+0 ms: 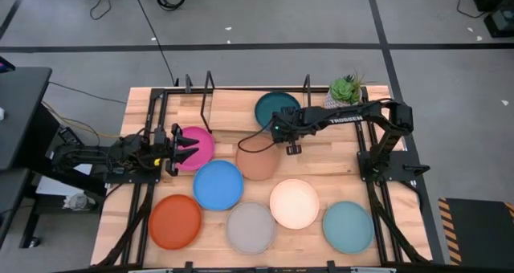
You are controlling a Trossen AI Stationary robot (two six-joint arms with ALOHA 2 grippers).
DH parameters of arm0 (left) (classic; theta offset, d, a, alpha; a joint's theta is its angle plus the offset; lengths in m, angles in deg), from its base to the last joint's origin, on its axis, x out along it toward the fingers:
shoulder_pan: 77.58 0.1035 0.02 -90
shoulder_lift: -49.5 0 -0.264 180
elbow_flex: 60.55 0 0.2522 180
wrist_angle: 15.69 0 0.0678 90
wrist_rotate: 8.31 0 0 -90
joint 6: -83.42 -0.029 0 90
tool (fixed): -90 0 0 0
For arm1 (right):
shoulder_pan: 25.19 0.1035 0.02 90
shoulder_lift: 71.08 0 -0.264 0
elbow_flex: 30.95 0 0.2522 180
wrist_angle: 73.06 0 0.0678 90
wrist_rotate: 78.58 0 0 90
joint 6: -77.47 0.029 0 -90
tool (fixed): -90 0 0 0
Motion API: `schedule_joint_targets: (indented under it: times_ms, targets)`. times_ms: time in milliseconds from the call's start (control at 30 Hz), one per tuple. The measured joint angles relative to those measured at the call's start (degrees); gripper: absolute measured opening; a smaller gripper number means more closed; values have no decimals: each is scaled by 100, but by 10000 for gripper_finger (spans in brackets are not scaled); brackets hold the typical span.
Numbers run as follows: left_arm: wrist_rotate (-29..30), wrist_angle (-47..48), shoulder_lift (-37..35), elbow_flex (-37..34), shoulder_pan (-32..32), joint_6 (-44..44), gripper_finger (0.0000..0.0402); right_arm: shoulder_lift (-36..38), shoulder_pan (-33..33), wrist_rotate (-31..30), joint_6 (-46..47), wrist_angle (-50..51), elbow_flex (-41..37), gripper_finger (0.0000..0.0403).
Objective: Place and stack plates onto a shelf
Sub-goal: Put the dark blue plate on the shelf, then put the brown plate on the shelf
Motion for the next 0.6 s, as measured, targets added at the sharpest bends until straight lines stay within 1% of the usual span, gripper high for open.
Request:
schedule_joint_targets:
  times_ms: [200, 267, 300, 367, 467, 500, 600]
  targets:
    - [-2, 8, -4, 2, -1, -2, 142, 81, 435, -332, 62, -2, 0, 75]
    - [-2, 7, -4, 2, 0, -3, 142, 81, 598, -276, 41, 8, 0, 76]
    - [-2, 7, -4, 0, 0, -4, 142, 81, 667, -93, 22, 2, 0, 79]
    - [-2, 4, -4, 2, 0, -2, 142, 74, 787, 488, -93, -12, 0, 88]
    - [-2, 4, -4, 1, -1, -2, 142, 70, 986, 1172, -238, -7, 0, 117]
    - [-2, 4, -4, 2, -1, -2, 142, 70, 1064, 1254, -319, 13, 0, 129]
    - [-2, 4, -4, 0, 0, -3, 142, 70, 1318, 1257, -688, 15, -17, 167]
